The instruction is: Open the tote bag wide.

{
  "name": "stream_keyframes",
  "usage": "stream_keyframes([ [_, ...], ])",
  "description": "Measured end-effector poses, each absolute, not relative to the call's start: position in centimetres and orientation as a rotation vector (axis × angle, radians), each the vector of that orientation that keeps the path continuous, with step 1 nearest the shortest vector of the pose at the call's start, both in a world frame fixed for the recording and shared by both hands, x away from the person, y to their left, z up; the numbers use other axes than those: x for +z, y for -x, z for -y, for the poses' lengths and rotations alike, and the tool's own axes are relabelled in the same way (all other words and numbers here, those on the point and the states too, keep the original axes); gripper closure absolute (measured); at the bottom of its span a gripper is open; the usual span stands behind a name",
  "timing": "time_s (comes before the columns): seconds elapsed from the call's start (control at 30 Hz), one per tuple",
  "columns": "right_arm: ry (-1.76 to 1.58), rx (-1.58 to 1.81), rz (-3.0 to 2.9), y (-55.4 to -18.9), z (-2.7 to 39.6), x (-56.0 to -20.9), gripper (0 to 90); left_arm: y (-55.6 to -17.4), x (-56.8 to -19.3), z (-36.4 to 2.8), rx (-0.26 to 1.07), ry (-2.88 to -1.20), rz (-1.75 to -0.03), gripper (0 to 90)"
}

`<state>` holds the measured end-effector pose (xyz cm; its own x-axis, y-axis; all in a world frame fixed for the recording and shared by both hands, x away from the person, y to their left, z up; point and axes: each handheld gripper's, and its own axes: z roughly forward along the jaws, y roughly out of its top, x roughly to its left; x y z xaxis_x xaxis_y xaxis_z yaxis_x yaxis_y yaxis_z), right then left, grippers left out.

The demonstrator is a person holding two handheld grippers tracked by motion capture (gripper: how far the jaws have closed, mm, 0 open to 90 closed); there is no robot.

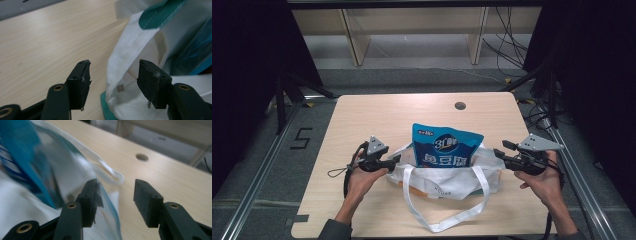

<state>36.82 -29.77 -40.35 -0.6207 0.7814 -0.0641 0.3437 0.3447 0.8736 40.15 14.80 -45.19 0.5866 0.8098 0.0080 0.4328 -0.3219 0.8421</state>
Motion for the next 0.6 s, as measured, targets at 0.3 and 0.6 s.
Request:
stream_keyframes([
  [0.3, -0.749, 1.340, -2.371, -34.7, 24.6, -39.9, 50.9, -40.9, -44.1, -13.0, 0.539, -1.988, -0.907, 44.3],
  [0.6, -0.642, 1.143, -2.534, -35.1, 23.1, -42.6, 70.2, -43.5, -45.1, -12.5, 0.541, -1.977, -0.899, 75.7],
])
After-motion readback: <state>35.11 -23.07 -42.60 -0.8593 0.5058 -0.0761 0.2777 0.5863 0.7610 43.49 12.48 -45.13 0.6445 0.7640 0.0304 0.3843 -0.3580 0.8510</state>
